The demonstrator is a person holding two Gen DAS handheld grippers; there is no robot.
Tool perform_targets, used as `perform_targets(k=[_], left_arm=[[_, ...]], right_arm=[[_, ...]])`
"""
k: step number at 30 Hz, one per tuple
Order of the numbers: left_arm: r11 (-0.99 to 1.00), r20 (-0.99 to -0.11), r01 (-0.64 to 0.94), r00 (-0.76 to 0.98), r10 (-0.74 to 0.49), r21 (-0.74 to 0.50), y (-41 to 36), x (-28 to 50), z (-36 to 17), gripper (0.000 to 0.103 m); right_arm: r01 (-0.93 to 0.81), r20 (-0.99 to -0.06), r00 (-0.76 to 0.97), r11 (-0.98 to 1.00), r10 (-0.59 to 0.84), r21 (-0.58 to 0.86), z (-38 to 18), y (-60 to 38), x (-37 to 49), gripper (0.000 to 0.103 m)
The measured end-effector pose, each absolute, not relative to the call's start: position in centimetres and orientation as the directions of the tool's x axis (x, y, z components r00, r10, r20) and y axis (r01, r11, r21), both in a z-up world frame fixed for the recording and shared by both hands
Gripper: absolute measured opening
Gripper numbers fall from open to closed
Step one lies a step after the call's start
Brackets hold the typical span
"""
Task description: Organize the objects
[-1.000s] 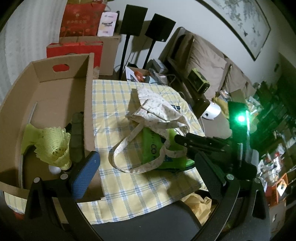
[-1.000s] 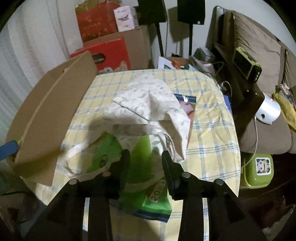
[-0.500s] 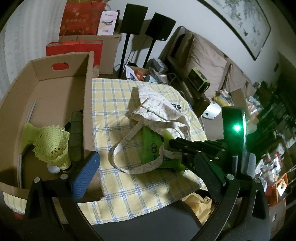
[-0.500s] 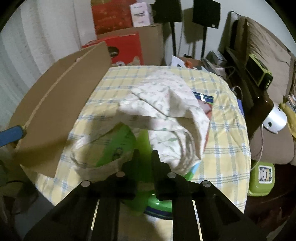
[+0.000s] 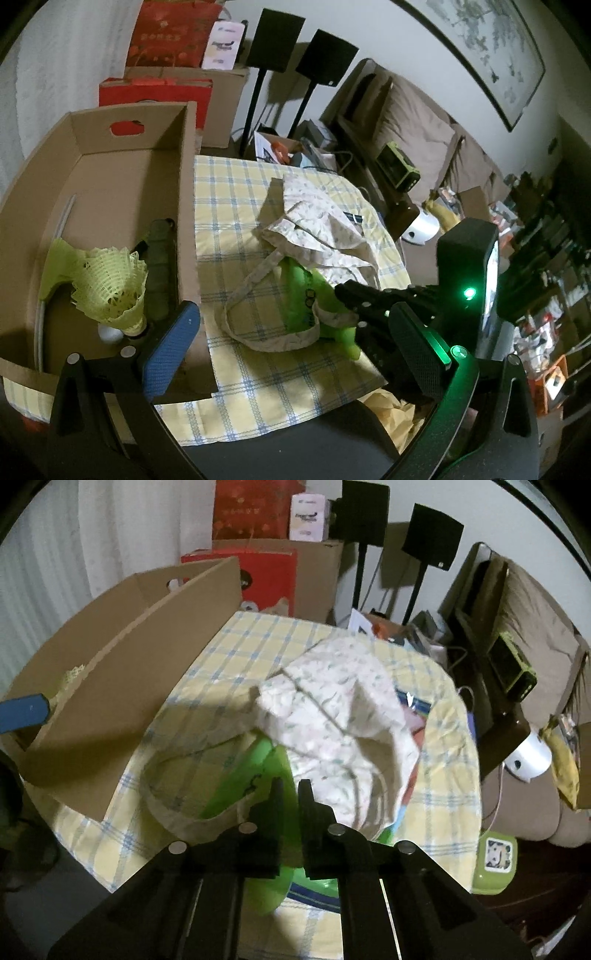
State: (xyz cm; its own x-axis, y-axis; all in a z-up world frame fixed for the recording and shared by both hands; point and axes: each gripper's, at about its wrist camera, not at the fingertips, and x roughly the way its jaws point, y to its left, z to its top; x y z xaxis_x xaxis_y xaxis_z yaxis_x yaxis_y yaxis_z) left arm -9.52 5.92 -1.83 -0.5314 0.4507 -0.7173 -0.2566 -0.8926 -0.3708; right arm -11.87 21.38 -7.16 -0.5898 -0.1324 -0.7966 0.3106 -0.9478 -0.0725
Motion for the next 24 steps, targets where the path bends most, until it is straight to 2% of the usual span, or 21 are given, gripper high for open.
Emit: perform_targets(k=[2, 4, 6, 8, 9, 19, 24], left_arm=[[-0.892, -0.716, -0.255, -0.532, 0.452, -0.374, 5.9, -9.6, -1.8, 0.102], [-0.889, -0.714, -0.255, -0.53, 0.457, -0.38, 5.8, -9.6, -1.8, 0.102], [-0.887, -0.712, -0.255, -0.53, 0.461, -0.385, 5.7, -9.6, -1.8, 0.102], [-0.886, -0.71, -0.255, -0.529, 0.464, -0.388, 5.6, -9.6, -1.8, 0.102], [-0.885, -0.71, -0.255, -0.529, 0.465, -0.39, 5.5, -9.5, -1.8, 0.102], [-0.882, -0.705, -0.242, -0.532, 0.47, -0.405, 5.1, -9.5, -1.8, 0.102], [-0.882, -0.707, -0.241, -0.529, 0.47, -0.406, 5.2, -9.4, -1.9, 0.102]], right_arm=[[0.312, -0.8, -0.578, -0.949, -0.163, -0.032, -6.9, 21.9, -12.2, 0.006], [0.308, -0.81, -0.534, -0.948, -0.241, 0.079, -7.0, 22.9, -12.8, 0.006], [0.278, -0.809, -0.516, -0.948, -0.283, 0.154, -7.3, 23.9, -13.3, 0.013], [0.265, -0.807, -0.503, -0.944, -0.309, 0.196, -7.8, 24.4, -13.5, 0.037], [0.261, -0.808, -0.502, -0.945, -0.308, 0.197, -7.9, 24.3, -13.5, 0.039], [0.291, -0.835, -0.508, -0.954, -0.211, 0.064, -9.0, 21.8, -13.1, 0.044], [0.31, -0.827, -0.553, -0.946, -0.101, -0.091, -9.8, 20.1, -12.5, 0.04]])
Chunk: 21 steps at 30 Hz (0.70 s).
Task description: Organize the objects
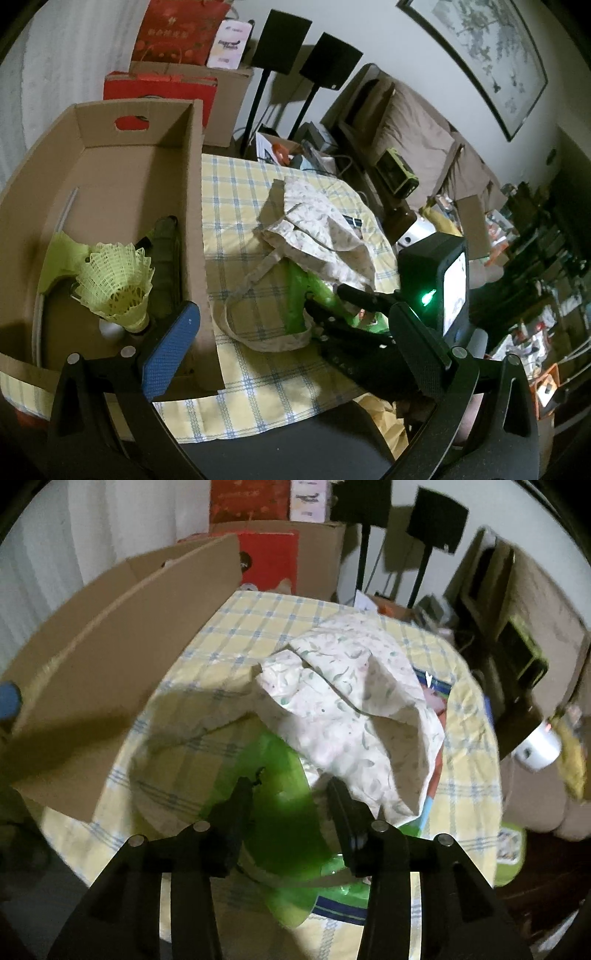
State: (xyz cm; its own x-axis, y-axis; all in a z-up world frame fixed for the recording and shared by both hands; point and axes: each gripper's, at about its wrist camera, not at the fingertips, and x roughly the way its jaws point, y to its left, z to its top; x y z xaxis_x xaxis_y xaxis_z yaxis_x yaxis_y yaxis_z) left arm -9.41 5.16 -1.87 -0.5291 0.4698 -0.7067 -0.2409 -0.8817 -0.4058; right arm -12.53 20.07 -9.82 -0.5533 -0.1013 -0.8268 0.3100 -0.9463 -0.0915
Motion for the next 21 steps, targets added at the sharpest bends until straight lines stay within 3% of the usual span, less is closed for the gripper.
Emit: perform_targets(k=[2, 10, 21], left_arm=[[-0.882, -0.707, -0.242, -0.528, 0.47, -0.405, 5.1, -9.4, -1.9, 0.102], [-0.882, -0.708, -0.238, -0.528, 0.47, -0.407, 5.0, -9.4, -1.9, 0.102], [-0.882, -0.71, -0.248, -0.523, 0.471, -0.402, 5.4, -9.4, -1.8, 0.102]], right_arm=[[0.314, -0.817, -0.573, -0.94, -0.073, -0.136, -9.9, 19.8, -12.2, 0.031], [0.251, -0.786, -0.588, -0.967, -0.188, 0.044, -8.1, 23.3, -12.5, 0.03], [0.232, -0.618, -0.717, -0.947, -0.322, 0.224, -0.6, 26.9, -11.4, 0.03]])
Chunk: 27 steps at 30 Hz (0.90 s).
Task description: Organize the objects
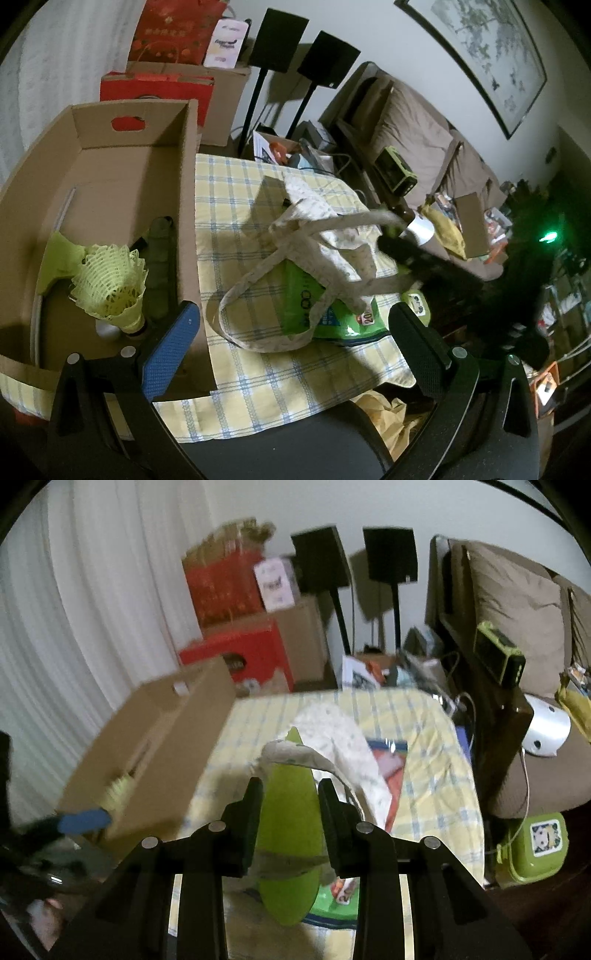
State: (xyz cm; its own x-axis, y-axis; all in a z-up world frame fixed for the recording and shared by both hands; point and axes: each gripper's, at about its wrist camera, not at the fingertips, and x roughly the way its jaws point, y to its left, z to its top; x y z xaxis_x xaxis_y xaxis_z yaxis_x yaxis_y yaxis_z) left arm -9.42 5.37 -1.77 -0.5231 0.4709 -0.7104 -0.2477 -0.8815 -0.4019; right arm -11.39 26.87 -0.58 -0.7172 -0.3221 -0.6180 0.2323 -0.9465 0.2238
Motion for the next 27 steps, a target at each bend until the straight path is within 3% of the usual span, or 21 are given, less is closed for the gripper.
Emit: perform_targets(k=[16, 27], left_arm=[[-0.844, -0.713, -0.371, -0.459, 0.53, -0.388, 11.1, -10.2, -1.7, 0.102], [-0.888, -0.654, -0.401, -0.613, 0.444, -0.226, 15.4, -11.4, -2.8, 0.102]], right_arm=[[0.241, -0.561, -0.758, -0.942, -0.332, 0.232, 4.7, 28.1, -10.5, 0.03], [0.243, -0.576, -0.733, -0.93, -0.361, 0.275, 3.7, 28.5, -10.5, 0.03]])
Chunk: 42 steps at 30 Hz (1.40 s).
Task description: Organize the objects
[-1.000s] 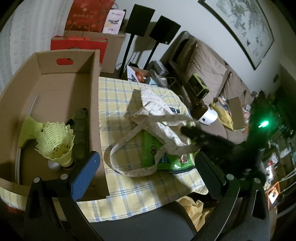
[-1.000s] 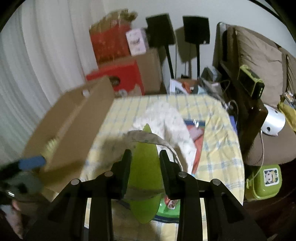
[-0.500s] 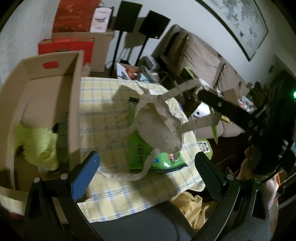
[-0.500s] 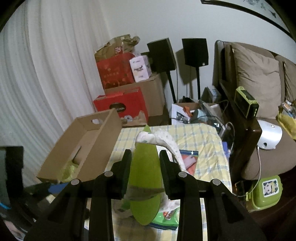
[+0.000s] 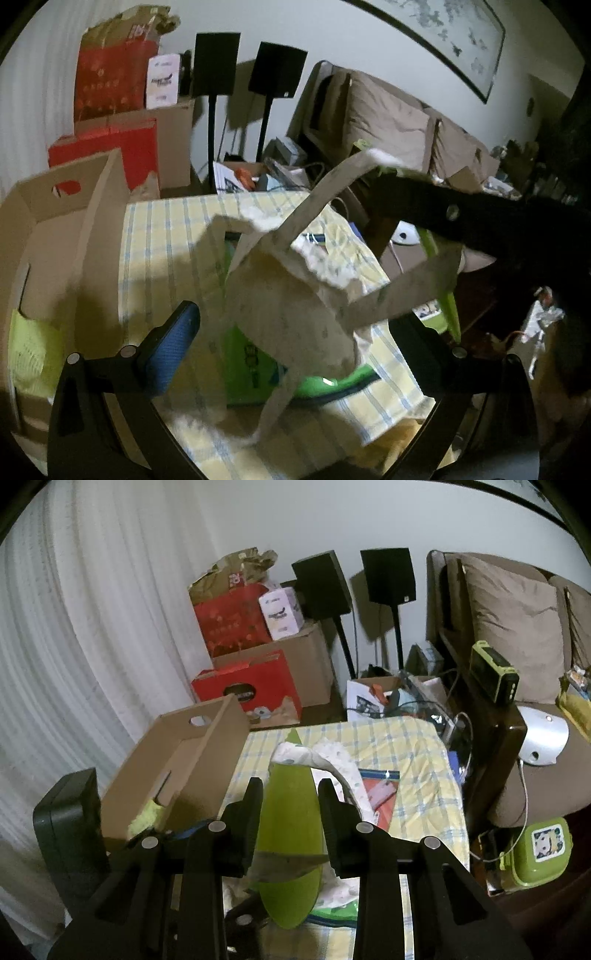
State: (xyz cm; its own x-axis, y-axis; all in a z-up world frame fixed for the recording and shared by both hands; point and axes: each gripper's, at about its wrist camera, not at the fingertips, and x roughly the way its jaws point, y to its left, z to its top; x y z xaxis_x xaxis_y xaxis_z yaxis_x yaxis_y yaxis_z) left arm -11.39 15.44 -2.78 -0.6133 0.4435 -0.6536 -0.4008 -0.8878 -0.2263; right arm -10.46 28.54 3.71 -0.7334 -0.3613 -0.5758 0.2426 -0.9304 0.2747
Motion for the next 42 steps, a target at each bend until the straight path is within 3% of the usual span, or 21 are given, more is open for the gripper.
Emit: perform_targets(k=[3, 5, 7, 8, 15, 27, 36, 42], left_arm=[[-0.889, -0.639, -0.429, -0.641, 0.425, -0.16, 16.5, -11.5, -2.6, 0.098], [-0.885, -0.645, -0.448, -0.64, 0.417, -0.127, 17.1, -11.6, -2.8, 0.078], [-0.877, -0.666, -0.467, -0.619, 0.416, -0.113, 17.6, -11.7, -3.2, 0.039], [-0.877, -0.679, -0.469, -0.61, 0.408, -0.105, 17.8, -11.8, -3.5, 0.032], [-0.87, -0.697, -0.484, -0.591, 0.406, -0.097, 17.9, -11.2, -4.5, 0.004], [-0.833, -0.707, -0.539, -0.542, 0.454, -0.122, 19.4, -9.4, -5.3, 0.003], [-0.861, -0.725, -0.462, -0.517, 0.456, -0.212, 17.2, -11.7, -6.8, 0.002], [-0.829, -0.715, -0.516, -0.496, 0.493, -0.214, 18.3, -10.4, -6.8, 0.002]], right_arm=[[0.235, -0.577, -0.734, -0.932, -0.357, 0.277, 3.3, 28.5, -10.6, 0.03], [0.223, -0.577, -0.739, -0.934, -0.348, 0.278, 3.1, 28.8, -10.8, 0.03], [0.223, -0.579, -0.731, -0.928, -0.361, 0.298, 2.9, 29.0, -11.2, 0.03], [0.223, -0.581, -0.727, -0.926, -0.367, 0.305, 2.8, 29.2, -11.3, 0.03], [0.2, -0.587, -0.718, -0.919, -0.374, 0.34, 1.8, 29.9, -12.3, 0.03], [0.149, -0.551, -0.699, -0.846, -0.456, 0.512, 1.6, 31.3, -14.3, 0.03], [0.185, -0.527, -0.642, -0.779, -0.558, 0.599, 1.7, 32.0, -13.7, 0.03], [0.157, -0.518, -0.651, -0.766, -0.555, 0.623, 1.4, 32.6, -13.9, 0.03]])
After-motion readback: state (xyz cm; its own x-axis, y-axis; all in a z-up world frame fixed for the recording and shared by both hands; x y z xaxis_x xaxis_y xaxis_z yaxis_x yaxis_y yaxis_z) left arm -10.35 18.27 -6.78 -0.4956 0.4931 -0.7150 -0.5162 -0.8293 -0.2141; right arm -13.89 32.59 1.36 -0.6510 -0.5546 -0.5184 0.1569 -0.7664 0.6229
